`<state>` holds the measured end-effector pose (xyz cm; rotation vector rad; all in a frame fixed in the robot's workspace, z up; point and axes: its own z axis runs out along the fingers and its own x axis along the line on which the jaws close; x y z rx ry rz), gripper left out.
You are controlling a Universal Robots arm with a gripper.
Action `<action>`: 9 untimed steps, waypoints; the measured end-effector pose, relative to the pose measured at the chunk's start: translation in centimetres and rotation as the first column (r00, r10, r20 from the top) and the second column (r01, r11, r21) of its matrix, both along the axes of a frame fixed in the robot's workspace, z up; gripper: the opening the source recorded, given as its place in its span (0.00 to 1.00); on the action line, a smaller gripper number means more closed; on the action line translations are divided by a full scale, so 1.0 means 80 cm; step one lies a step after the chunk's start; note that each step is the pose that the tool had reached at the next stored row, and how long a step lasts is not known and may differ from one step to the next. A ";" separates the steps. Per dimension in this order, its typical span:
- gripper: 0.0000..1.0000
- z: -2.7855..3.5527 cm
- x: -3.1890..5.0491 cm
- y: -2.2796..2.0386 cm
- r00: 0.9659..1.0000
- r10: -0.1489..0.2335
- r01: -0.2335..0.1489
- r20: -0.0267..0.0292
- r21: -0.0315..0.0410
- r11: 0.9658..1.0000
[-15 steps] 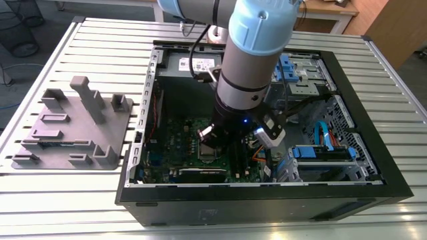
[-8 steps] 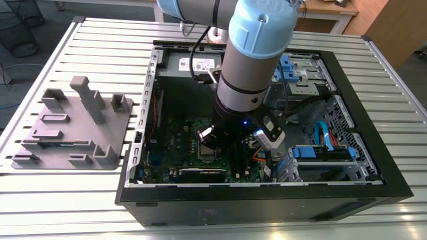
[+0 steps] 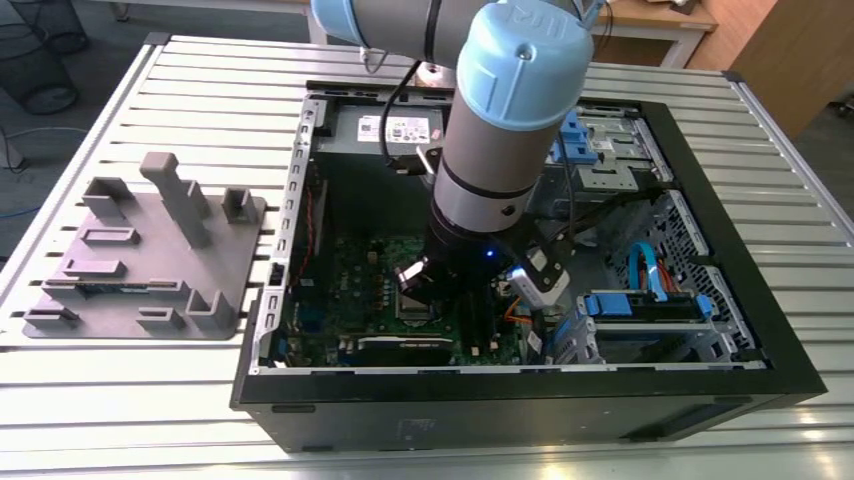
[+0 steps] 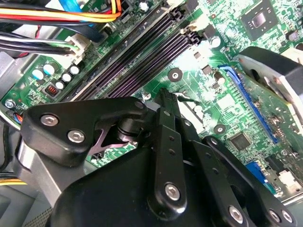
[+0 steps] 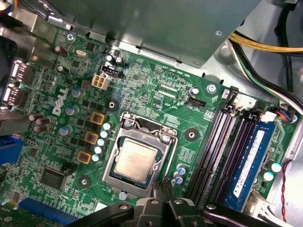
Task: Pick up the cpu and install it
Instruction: 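Install the first cpu locking lever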
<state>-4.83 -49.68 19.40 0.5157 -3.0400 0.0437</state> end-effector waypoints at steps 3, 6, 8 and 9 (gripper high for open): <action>0.11 -0.0001 0.000 0.0004 1.000 -0.002 0.002 0.000 0.004 1.000; 0.11 -0.0002 -0.001 0.0004 1.000 -0.006 0.006 0.000 0.008 1.000; 0.11 -0.0015 -0.001 0.0005 1.000 -0.009 0.009 0.001 0.015 1.000; 0.11 -0.0022 0.000 0.0006 1.000 -0.010 0.010 0.001 0.017 1.000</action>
